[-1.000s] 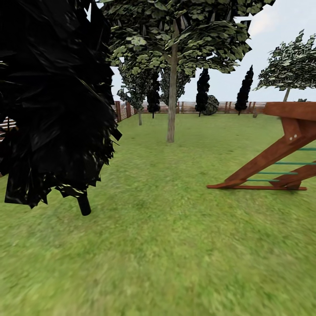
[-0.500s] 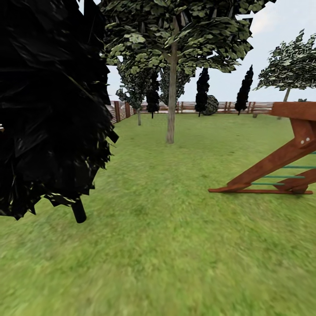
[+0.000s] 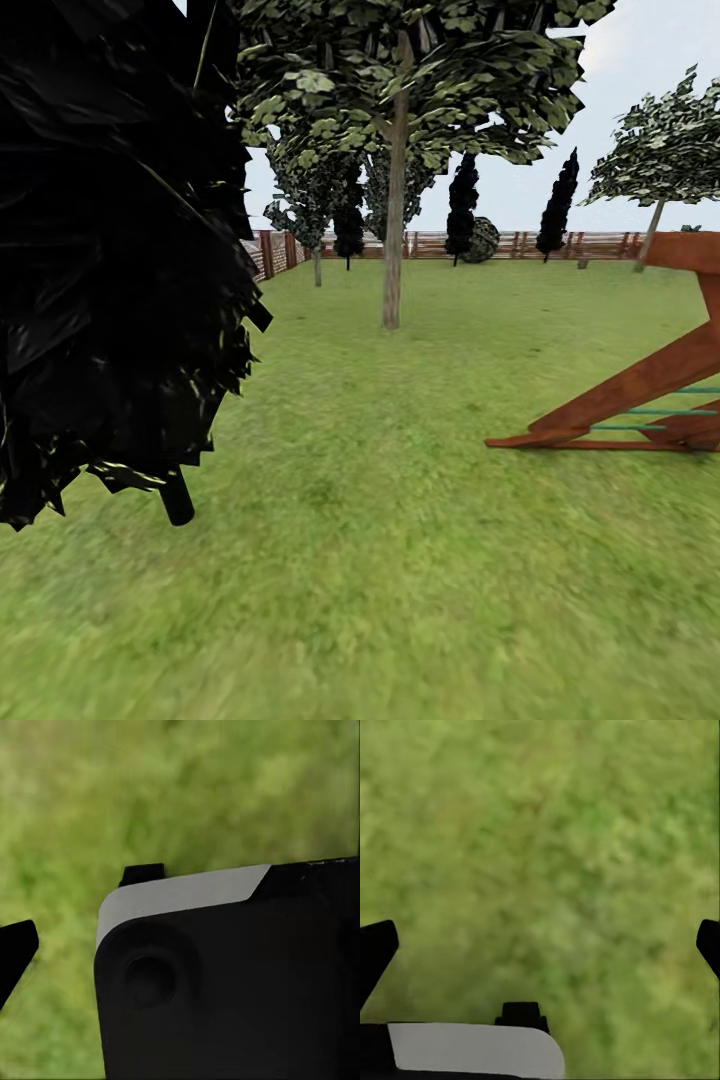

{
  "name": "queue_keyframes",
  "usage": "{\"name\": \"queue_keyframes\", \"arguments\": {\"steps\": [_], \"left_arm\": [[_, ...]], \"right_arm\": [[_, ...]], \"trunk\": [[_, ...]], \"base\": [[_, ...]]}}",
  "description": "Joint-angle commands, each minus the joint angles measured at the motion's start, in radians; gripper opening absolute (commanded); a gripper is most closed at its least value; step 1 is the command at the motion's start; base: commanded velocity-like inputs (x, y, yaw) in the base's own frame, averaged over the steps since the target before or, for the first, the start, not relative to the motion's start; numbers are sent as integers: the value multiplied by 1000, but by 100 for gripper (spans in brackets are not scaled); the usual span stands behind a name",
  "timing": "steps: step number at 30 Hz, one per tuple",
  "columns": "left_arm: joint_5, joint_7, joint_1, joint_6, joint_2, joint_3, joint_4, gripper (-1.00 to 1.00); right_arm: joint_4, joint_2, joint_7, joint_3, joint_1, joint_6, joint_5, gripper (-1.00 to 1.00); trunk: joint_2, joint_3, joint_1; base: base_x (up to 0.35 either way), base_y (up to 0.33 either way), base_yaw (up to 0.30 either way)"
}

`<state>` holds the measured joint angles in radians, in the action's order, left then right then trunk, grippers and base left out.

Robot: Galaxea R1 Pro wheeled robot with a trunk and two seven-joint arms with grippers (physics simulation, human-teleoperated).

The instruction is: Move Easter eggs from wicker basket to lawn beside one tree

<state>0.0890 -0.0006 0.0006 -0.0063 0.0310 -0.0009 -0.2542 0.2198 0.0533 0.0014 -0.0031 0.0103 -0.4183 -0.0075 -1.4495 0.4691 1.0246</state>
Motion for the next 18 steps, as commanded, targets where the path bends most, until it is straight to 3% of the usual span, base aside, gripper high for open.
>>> {"name": "queue_keyframes", "arguments": {"steps": [1,4,7,11,13,18], "left_arm": [[9,0,0,0,-1,0,-18,100],[10,2,0,-2,2,1,-85,100],[9,3,0,-4,11,0,-188,100],[8,0,0,-8,21,-1,-278,100],[8,-1,0,-10,27,-1,-309,100],[7,5,0,-50,40,3,-334,100]], "right_arm": [[3,-5,0,0,0,-14,-2,100],[45,-43,0,0,1,-31,-2,100],[128,-55,0,-1,2,-35,-2,100],[198,-48,-18,-3,2,-36,0,100],[206,-32,-49,-4,3,-38,-1,100],[205,-20,-72,-6,2,-40,-2,100]], "trunk": [[0,1,0],[0,1,0],[0,1,0],[0,1,0],[0,1,0],[0,1,0]], "base": [[187,136,0],[184,92,0],[81,22,0],[85,-4,0],[254,-51,0],[307,-81,0]]}}
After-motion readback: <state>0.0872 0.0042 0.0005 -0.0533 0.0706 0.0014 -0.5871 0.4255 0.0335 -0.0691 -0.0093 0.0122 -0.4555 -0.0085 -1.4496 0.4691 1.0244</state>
